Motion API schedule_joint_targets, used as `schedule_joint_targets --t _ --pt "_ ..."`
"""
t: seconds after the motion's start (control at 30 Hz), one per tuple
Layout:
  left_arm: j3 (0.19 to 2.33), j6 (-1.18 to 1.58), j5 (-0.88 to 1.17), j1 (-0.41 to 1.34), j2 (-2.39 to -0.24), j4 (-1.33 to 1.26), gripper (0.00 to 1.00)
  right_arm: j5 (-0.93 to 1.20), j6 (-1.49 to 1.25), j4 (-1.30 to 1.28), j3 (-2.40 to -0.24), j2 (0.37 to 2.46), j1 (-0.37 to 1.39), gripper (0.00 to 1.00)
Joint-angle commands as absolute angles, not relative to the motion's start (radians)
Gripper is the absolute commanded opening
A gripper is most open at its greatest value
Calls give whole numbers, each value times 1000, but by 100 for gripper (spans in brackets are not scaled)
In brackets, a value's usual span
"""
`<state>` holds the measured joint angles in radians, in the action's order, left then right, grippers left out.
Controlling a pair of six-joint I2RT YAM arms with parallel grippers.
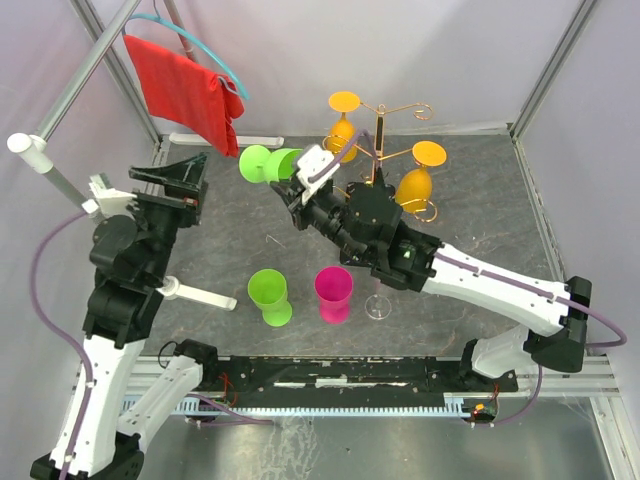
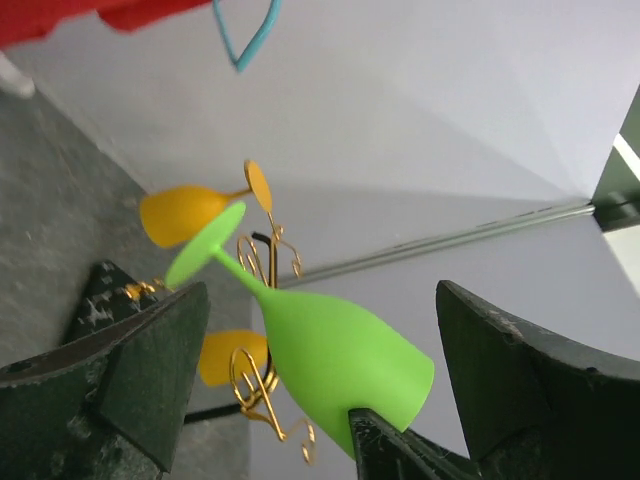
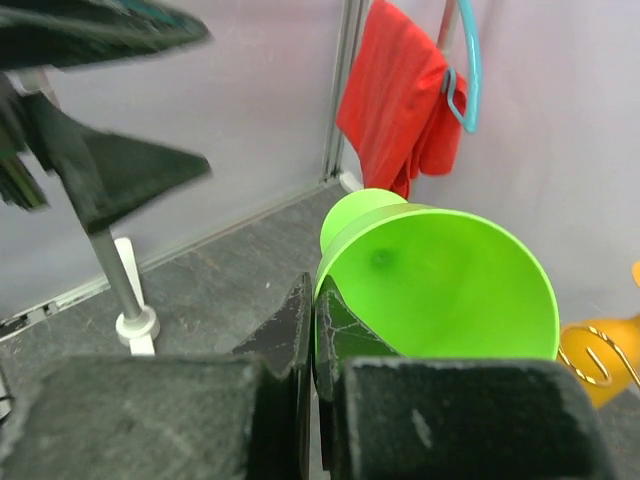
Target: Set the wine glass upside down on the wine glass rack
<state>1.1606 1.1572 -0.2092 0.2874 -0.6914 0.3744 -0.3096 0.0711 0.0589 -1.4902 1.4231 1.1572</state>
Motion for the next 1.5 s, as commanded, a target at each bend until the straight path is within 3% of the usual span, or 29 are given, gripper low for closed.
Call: schedule_joint_targets --t 0.0,0.43,1.03,1.47 --pt "1036 1520 -141 283 -637 228 99 -290 230 460 -1375 1390 1185 1" --pt "929 1683 -98 284 -591 144 96 -141 267 601 -1313 1407 1218 1" --pt "861 1723 -93 284 -595 71 74 -112 320 628 -1322 1467 1293 1" --pt "843 1712 -82 284 -628 16 31 -165 377 632 -1314 1470 1333 1"
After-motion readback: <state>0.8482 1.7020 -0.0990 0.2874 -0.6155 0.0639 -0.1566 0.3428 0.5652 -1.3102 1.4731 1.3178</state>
